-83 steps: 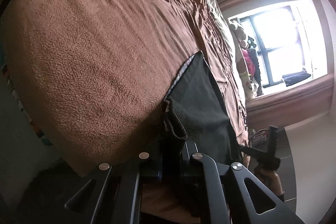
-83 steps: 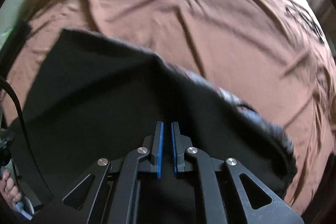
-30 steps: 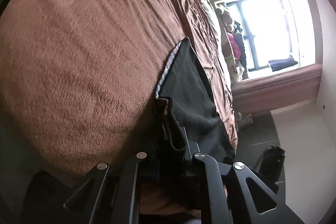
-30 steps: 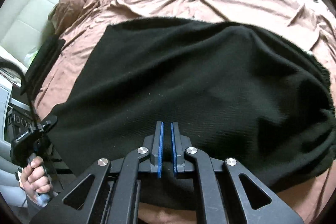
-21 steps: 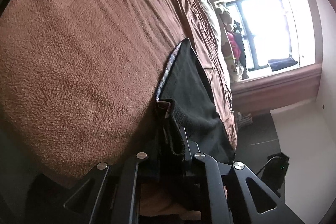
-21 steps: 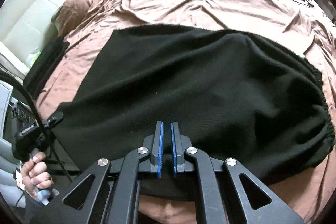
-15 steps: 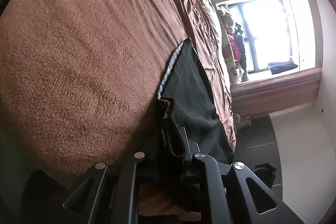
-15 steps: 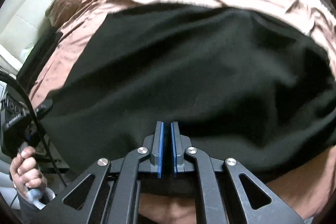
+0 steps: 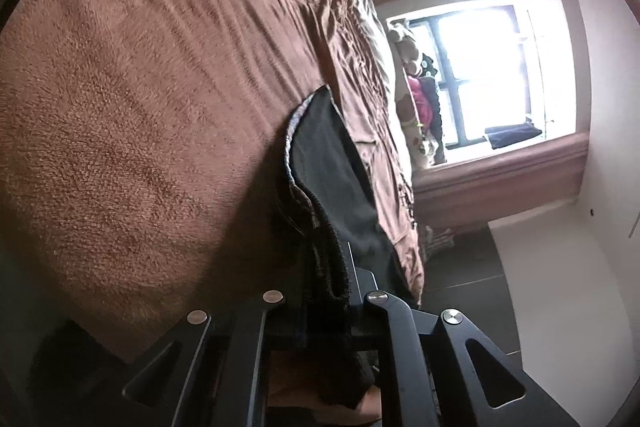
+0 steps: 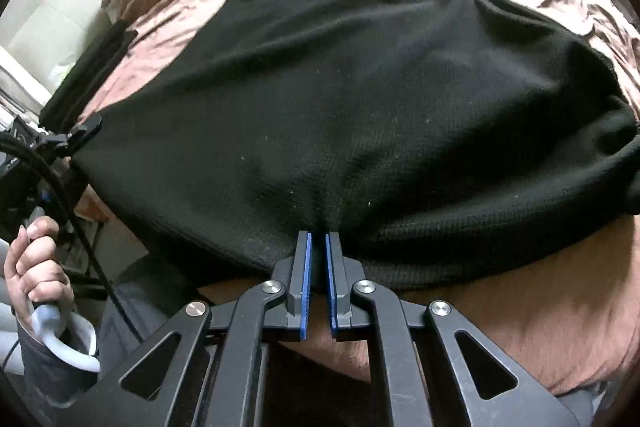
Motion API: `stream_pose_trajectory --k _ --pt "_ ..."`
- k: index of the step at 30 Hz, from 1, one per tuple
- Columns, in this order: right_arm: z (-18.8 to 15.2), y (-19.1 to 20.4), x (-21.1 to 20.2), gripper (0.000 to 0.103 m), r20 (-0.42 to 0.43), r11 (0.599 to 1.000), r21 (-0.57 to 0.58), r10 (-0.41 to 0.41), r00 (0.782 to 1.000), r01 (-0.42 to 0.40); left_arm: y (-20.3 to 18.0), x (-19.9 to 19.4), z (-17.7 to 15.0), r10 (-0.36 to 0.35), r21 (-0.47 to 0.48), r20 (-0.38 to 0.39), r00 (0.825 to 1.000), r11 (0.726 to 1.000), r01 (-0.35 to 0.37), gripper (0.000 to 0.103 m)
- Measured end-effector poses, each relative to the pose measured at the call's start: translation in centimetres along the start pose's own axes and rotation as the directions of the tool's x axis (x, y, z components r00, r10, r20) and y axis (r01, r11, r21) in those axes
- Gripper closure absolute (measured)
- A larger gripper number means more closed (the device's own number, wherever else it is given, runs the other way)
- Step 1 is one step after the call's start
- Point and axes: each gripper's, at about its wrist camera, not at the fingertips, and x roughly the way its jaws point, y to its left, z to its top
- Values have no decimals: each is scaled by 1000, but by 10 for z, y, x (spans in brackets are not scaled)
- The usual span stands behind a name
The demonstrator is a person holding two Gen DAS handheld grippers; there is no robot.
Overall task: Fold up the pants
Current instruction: 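Lift and fold the black shorts over with the right tool toward the left tool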
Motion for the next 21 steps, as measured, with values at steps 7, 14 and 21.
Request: stream_pose_trajectory --k 7,14,21 --pt "8 -2 -5 99 75 1000 20 1 997 -3 -19 -6 -1 -36 19 4 999 999 36 92" --pt "-2 -6 14 99 88 998 39 45 995 -49 -43 -3 2 -44 60 1 999 997 44 92" --pt "-7 -26 -5 99 124 987 90 120 985 -131 -85 7 5 -59 145 -13 998 988 61 92"
